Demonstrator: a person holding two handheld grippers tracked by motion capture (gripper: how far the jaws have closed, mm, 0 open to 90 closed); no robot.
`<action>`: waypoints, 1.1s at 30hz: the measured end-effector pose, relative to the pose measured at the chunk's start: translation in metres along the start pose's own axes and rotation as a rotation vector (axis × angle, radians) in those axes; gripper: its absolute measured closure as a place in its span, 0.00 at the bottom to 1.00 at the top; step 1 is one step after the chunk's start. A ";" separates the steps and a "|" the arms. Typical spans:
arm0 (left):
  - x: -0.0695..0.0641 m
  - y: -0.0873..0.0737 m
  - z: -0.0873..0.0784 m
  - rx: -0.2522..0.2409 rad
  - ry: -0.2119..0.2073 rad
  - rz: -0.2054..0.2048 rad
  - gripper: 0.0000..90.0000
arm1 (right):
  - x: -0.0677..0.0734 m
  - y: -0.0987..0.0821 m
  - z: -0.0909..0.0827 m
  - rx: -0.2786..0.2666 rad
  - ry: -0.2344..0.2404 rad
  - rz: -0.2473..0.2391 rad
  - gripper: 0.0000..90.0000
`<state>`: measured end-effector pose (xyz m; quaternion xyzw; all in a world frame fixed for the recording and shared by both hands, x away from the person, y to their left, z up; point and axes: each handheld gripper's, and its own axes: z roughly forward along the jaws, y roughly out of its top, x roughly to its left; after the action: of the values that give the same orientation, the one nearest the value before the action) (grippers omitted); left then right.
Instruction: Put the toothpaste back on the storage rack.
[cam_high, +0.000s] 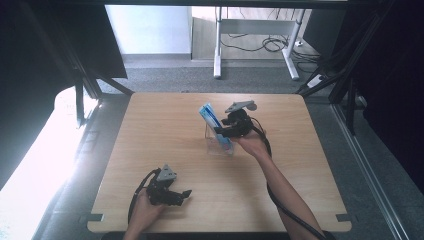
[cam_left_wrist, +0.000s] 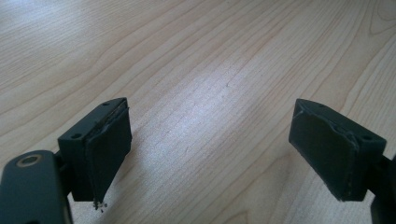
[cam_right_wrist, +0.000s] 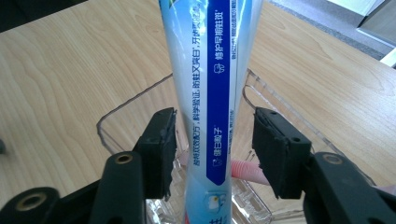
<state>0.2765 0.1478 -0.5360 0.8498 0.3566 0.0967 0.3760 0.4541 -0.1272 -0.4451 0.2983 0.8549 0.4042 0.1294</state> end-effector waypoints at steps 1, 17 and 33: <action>0.000 0.000 0.000 -0.001 0.000 0.000 0.15 | 0.000 0.000 -0.001 -0.002 0.001 -0.001 0.53; 0.000 0.000 0.000 -0.002 -0.001 0.005 0.15 | 0.011 0.003 -0.014 -0.013 0.035 -0.021 0.41; 0.000 0.000 0.000 -0.011 -0.003 -0.005 0.15 | 0.020 0.003 -0.028 -0.008 0.058 -0.036 0.22</action>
<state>0.2768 0.1483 -0.5359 0.8469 0.3578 0.0963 0.3813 0.4266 -0.1309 -0.4250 0.2706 0.8618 0.4140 0.1128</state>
